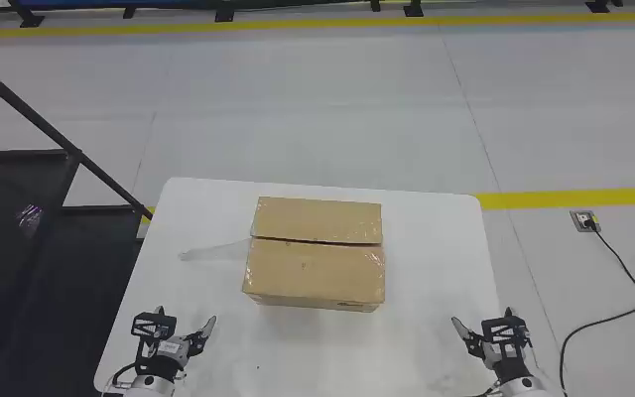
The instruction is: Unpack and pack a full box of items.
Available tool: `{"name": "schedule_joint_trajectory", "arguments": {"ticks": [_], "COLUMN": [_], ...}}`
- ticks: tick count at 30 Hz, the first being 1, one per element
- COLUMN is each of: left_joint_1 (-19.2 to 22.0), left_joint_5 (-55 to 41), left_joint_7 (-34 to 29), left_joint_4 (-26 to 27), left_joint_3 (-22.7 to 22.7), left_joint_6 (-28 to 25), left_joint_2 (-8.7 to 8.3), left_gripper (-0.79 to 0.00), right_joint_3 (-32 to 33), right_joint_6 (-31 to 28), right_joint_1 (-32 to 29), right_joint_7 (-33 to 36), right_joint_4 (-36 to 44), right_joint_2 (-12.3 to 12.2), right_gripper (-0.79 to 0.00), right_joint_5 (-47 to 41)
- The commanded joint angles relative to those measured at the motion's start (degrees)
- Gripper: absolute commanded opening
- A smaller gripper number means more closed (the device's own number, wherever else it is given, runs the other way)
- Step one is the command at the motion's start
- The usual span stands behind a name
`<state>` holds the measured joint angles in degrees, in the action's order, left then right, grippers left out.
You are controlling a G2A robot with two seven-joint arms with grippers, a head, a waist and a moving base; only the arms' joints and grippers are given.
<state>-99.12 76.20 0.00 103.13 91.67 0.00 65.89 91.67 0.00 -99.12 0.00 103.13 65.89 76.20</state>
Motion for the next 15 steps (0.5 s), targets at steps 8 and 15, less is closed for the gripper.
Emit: {"name": "schedule_joint_trajectory", "arguments": {"ticks": [8,15], "left_joint_1": [0.0,0.2], "left_joint_5": [0.0,-0.3], "left_joint_7": [0.0,0.4], "left_joint_4": [0.0,-0.1], "left_joint_3": [0.0,0.0], "left_joint_6": [0.0,0.5], "left_joint_2": [0.0,0.08], "left_gripper": [0.0,0.0], "right_joint_3": [0.0,-0.7], "right_joint_6": [0.0,-1.9], "right_joint_1": [0.0,0.2], "right_joint_7": [0.0,-0.4], "right_joint_4": [0.0,1.0], "right_joint_2": [0.0,0.0], "right_gripper": [0.0,0.0], "right_joint_5": [0.0,-0.1]}}
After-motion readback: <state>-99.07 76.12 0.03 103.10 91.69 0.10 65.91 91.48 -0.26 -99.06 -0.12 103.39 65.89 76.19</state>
